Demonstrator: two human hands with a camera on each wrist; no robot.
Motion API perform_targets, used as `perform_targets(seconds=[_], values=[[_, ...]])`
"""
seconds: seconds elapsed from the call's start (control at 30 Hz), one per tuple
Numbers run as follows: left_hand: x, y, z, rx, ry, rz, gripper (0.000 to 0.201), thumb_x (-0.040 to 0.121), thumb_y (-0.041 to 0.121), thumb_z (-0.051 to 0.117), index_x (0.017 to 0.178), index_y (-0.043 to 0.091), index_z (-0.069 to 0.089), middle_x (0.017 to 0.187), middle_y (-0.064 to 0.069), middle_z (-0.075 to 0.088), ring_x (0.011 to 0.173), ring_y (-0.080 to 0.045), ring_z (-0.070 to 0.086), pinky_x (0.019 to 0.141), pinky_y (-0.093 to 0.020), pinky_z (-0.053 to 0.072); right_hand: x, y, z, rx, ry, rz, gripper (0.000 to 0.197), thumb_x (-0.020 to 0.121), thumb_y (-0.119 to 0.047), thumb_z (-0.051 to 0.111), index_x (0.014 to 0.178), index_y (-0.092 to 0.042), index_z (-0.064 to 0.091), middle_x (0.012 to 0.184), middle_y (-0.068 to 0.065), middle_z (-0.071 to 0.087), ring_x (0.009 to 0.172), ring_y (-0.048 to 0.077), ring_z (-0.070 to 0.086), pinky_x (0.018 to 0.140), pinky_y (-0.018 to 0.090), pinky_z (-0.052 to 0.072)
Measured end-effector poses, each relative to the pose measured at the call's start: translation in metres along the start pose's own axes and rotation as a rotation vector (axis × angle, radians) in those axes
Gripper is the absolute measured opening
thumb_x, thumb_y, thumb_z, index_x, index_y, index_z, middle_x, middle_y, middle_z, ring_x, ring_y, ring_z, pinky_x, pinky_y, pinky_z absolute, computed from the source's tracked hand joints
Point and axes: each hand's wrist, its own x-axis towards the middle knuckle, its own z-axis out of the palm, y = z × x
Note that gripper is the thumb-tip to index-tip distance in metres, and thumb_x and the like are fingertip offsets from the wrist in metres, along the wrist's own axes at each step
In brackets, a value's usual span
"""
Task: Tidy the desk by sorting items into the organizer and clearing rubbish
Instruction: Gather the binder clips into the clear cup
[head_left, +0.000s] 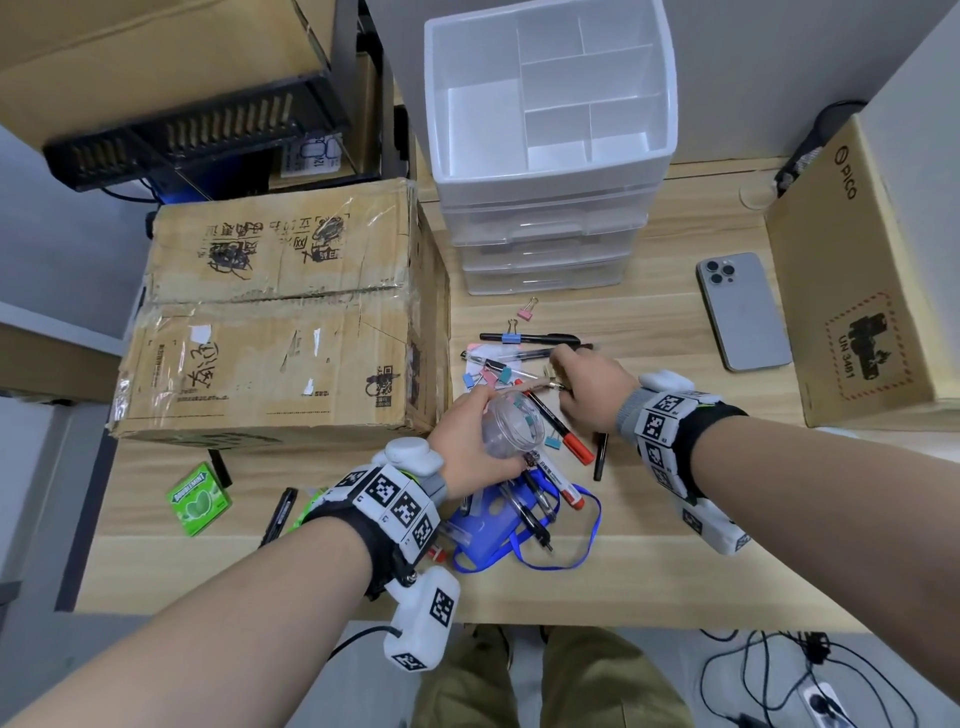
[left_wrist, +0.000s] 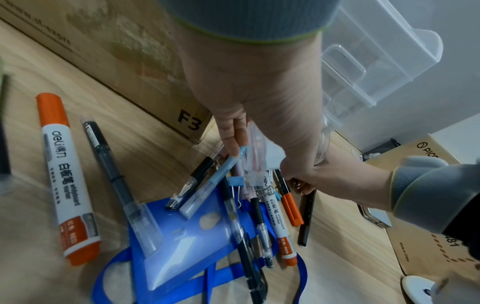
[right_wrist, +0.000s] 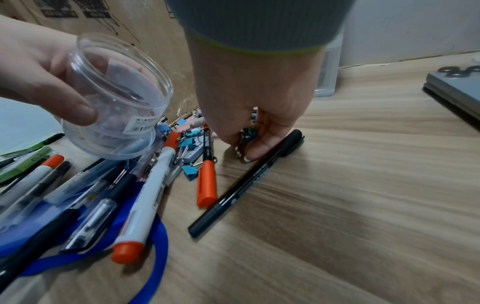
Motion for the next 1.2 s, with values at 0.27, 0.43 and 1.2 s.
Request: perform_targets(seconds=[0.27,0.43,1.2], values=[[0.0,0.001,0.0,0.002,0.0,-0.01,0.067,0.056,0.039,0.08,0.113,0.024,0.048,0.106,0.002,0.061,0.093,-0.014,0.064,0.079,-0.043,0.058,0.003,0.003,0.001,0.011,-0.007,-0.017,0.021,0.092,-0.014,0.054,0.113,-0.013,0.055,0.11,0.013,0.056,0.095,0.031,0.058,0.078,0.035,0.049],[0.0,0.004,-0.001,0.01,0.007,-0.015,0.065,0.058,0.035,0.081,0.112,0.023,0.048,0.105,0.002,0.06,0.092,-0.014,0.063,0.079,-0.042,0.057,0.003,0.006,-0.007,0.056,-0.016,0.037,0.016,0.093,-0.016,0.057,0.108,-0.012,0.06,0.108,0.012,0.062,0.096,0.028,0.059,0.075,0.03,0.044],[0.004,0.027,0.001,0.095,-0.019,-0.05,0.072,0.059,0.033,0.087,0.114,0.02,0.043,0.098,0.002,0.062,0.085,-0.014,0.063,0.068,-0.032,0.055,-0.037,-0.035,-0.076,0.626,-0.228,-0.012,0.009,0.084,-0.017,0.078,0.091,-0.012,0.073,0.096,0.008,0.071,0.078,0.022,0.071,0.07,0.029,0.061]])
